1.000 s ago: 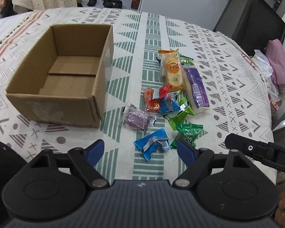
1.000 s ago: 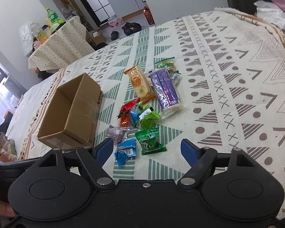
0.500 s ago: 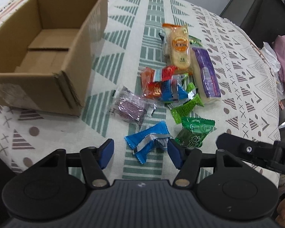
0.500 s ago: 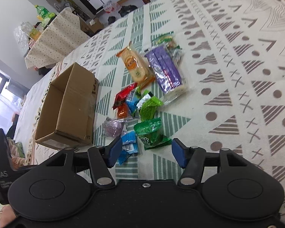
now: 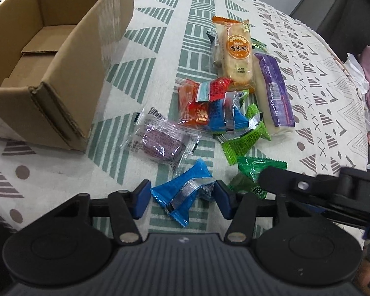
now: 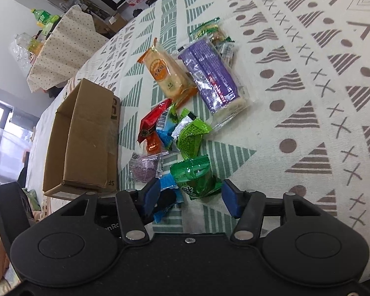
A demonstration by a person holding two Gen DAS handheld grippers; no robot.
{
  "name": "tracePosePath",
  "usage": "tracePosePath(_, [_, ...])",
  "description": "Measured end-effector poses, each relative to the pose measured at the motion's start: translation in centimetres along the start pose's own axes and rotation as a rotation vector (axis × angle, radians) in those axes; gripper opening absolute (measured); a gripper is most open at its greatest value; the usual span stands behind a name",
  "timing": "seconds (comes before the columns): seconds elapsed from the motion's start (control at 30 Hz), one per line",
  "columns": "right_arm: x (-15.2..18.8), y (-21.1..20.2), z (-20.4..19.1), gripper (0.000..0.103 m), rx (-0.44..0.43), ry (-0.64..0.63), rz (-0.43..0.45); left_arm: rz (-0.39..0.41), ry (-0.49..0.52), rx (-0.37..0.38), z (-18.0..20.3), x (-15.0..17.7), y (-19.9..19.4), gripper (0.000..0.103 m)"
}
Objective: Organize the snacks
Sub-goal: 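Grasp blue candy with left tool while right tool grasps green candy, then carry both candies over the cardboard box and open both tools to drop them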
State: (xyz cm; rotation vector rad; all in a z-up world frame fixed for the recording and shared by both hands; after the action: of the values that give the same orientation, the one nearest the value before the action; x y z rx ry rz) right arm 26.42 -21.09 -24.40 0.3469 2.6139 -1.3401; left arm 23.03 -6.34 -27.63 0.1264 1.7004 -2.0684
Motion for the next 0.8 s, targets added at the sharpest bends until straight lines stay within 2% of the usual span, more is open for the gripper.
tracePosePath(0.3, [-0.3, 2.6, -0.7, 0.054, 0.035, -0.021, -0.034, 0.018, -0.008, 0.001, -0.4, -0.1, -0.8, 0.045])
tracePosePath(0.37, [-0.3, 2.9, -0.8, 0.053, 0.046, -0.026, -0.037, 0.030, -0.009, -0.001, -0.5, -0.2, -1.1, 0.040])
tracePosePath(0.43, [-0.2, 3.0, -0.7, 0.044, 0.057, -0.032, -0.037, 0.038, -0.005, -0.004, -0.5, -0.2, -1.2, 0.039])
tracePosePath(0.6, [-0.1, 2.6, -0.6, 0.033, 0.082, -0.049, -0.024, 0.068, -0.004, -0.009, -0.5, -0.2, -2.0, 0.039])
tracePosePath(0.8, [0.0, 1.5, -1.3, 0.032, 0.059, -0.076, 0.013, 0.119, 0.003, -0.009, -0.2, -0.6, -4.1, 0.038])
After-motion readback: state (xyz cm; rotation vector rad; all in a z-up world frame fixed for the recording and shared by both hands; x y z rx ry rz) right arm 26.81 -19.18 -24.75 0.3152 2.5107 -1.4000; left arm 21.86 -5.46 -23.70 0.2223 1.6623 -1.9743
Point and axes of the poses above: each gripper's, at about its wrist camera, not at the fingertips, and y roughly the way its jaws point, z to its right, x to its underside, the point moved 8 cm from there along y, roughly the way its jaws point, and after that the axes turned 1 degree about -x, right-handed, at the moved point
